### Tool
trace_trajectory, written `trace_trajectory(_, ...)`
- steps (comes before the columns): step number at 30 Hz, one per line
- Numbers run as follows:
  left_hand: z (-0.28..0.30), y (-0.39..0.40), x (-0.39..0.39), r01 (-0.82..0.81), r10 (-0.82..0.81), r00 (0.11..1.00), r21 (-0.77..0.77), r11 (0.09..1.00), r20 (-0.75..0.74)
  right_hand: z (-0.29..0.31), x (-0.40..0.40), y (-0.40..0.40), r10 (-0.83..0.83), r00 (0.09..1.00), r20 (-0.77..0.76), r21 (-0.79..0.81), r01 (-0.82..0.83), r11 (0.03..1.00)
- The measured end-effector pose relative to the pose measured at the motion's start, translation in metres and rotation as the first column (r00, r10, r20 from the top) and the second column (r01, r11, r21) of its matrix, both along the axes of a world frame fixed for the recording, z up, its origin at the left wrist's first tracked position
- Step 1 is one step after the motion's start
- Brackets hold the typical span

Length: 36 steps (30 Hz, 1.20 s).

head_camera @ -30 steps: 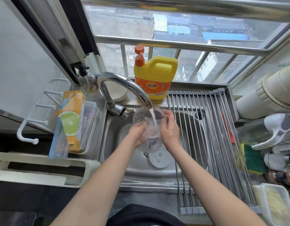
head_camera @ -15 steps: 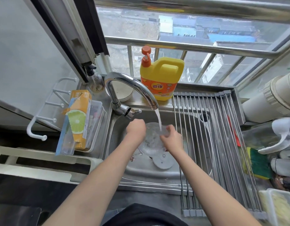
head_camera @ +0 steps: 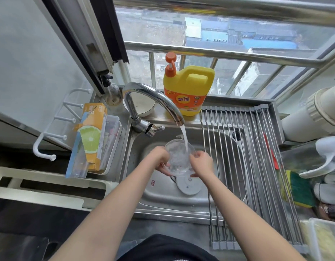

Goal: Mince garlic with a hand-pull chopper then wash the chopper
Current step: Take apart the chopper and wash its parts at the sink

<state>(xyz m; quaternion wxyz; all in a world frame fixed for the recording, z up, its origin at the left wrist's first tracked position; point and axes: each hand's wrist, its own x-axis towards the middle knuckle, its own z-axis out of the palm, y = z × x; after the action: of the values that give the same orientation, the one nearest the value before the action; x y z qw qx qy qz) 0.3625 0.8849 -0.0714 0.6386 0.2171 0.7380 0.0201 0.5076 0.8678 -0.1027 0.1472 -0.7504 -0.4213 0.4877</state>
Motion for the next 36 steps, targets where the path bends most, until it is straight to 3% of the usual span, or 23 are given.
trace_trajectory(2,0.008,0.002,-0.002,-0.020,0.020,0.999,-0.013,1.000,-0.036,0.003,0.000,0.010,0.226,0.968,0.108,0.147,-0.240,0.960)
trace_trajectory(5,-0.002,0.003,-0.004,0.083,-0.074,0.993,0.090,0.993,-0.092,0.005,-0.003,0.024,0.400,0.886,0.233,0.091,-0.430,0.898)
trace_trajectory(7,-0.007,-0.002,-0.004,0.064,-0.048,0.992,0.146,0.987,-0.113,0.004,-0.001,0.031,0.400,0.871,0.285,0.066,-0.434,0.899)
trace_trajectory(9,-0.011,-0.006,-0.001,0.082,-0.018,0.978,0.303,0.949,-0.209,0.004,-0.001,0.032,0.353,0.870,0.344,0.110,-0.411,0.905)
trace_trajectory(12,-0.017,-0.010,0.003,0.035,0.059,0.969,0.368,0.929,-0.241,-0.002,-0.003,0.022,0.161,0.936,0.313,0.203,-0.231,0.951)
trace_trajectory(16,-0.024,-0.008,-0.005,-0.005,0.050,0.984,0.256,0.967,-0.168,-0.005,-0.007,0.007,0.053,0.993,0.108,0.231,-0.077,0.970)
trace_trajectory(18,-0.027,-0.005,-0.012,0.105,0.005,0.951,0.340,0.935,-0.308,0.002,-0.010,-0.002,0.009,0.969,-0.248,0.153,0.030,0.988)
trace_trajectory(20,-0.029,-0.002,-0.015,0.201,-0.002,0.908,0.431,0.880,-0.419,0.006,-0.009,-0.010,-0.040,0.856,-0.516,0.005,0.050,0.999)
trace_trajectory(23,-0.030,-0.002,-0.012,0.310,-0.031,0.888,0.549,0.777,-0.458,0.002,0.001,-0.015,-0.208,0.640,-0.739,-0.236,0.043,0.971)
trace_trajectory(26,-0.033,-0.002,-0.010,0.387,-0.040,0.884,0.681,0.622,-0.466,0.002,0.019,-0.009,-0.278,0.425,-0.862,-0.336,-0.066,0.940)
trace_trajectory(28,-0.031,0.001,-0.010,0.385,-0.071,0.906,0.742,0.548,-0.417,0.005,0.029,-0.004,-0.255,0.371,-0.893,-0.327,-0.143,0.934)
trace_trajectory(31,-0.024,0.002,-0.002,0.415,-0.203,0.910,0.785,0.461,-0.362,0.008,0.034,0.006,-0.214,0.514,-0.831,-0.334,-0.154,0.930)
trace_trajectory(33,-0.022,0.001,0.009,0.335,-0.180,0.942,0.828,0.450,-0.283,0.012,0.033,0.011,-0.165,0.625,-0.763,-0.280,-0.090,0.956)
trace_trajectory(34,-0.024,0.001,0.013,0.231,-0.106,0.973,0.838,0.494,-0.206,0.014,0.032,0.013,-0.136,0.671,-0.729,-0.220,-0.041,0.975)
trace_trajectory(36,-0.021,0.004,0.017,-0.047,0.099,0.995,0.714,0.698,-0.032,0.020,0.029,0.013,-0.030,0.784,-0.620,-0.016,0.025,1.000)
